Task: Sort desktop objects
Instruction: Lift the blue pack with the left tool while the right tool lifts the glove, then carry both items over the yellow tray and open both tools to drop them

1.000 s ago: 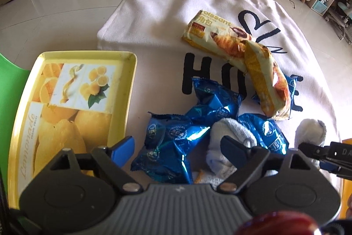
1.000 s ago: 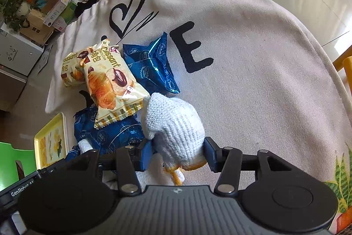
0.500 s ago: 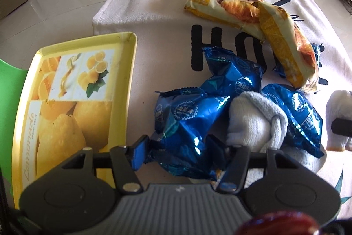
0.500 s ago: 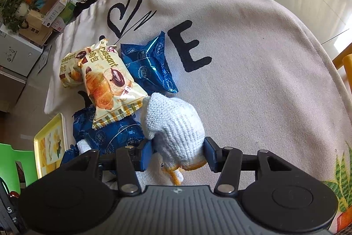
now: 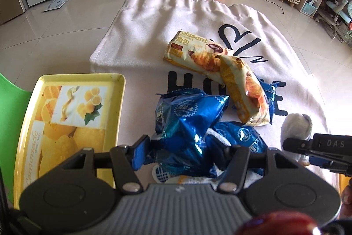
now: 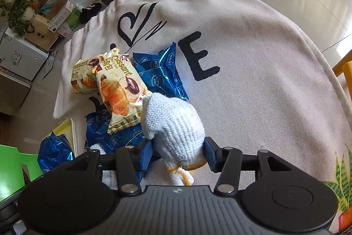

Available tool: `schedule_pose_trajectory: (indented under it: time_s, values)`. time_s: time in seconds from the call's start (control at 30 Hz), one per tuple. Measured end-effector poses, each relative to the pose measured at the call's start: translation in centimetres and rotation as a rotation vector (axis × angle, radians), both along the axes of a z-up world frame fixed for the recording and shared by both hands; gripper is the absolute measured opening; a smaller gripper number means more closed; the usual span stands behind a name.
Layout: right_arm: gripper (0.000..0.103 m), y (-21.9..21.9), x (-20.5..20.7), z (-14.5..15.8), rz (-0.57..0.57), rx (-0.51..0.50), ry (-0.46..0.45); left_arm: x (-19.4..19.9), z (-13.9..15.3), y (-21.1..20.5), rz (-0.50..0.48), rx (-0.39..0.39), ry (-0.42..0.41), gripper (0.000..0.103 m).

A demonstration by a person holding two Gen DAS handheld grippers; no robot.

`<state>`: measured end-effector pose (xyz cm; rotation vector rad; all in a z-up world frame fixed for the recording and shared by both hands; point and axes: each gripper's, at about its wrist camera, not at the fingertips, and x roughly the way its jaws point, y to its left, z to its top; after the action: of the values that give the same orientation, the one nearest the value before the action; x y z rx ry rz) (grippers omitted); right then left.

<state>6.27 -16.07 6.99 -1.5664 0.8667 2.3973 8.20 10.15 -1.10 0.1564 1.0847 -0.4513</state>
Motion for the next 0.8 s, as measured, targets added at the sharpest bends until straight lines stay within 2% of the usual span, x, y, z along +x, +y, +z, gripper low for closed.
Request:
schedule_pose_trajectory:
  time_s: [0.3, 0.6, 0.8]
  values:
    - [0.05, -1.0, 0.9, 3.1, -0.002, 0.02, 0.059, -1.6, 2.2, -0.4, -0.009, -0.03, -0.035, 0.057]
    - [0.05, -2.6, 1.3, 4.6, 0.003, 0.023, 0.078, -2.8, 3.2, -0.6, -0.042, -0.029, -0.056, 0.057]
    - [0.051, -4.1, 0.9, 5.1, 0.01, 0.023, 0.088, -2.6, 3.5, 0.2, -0.025, -0.021, -0.07, 0.057]
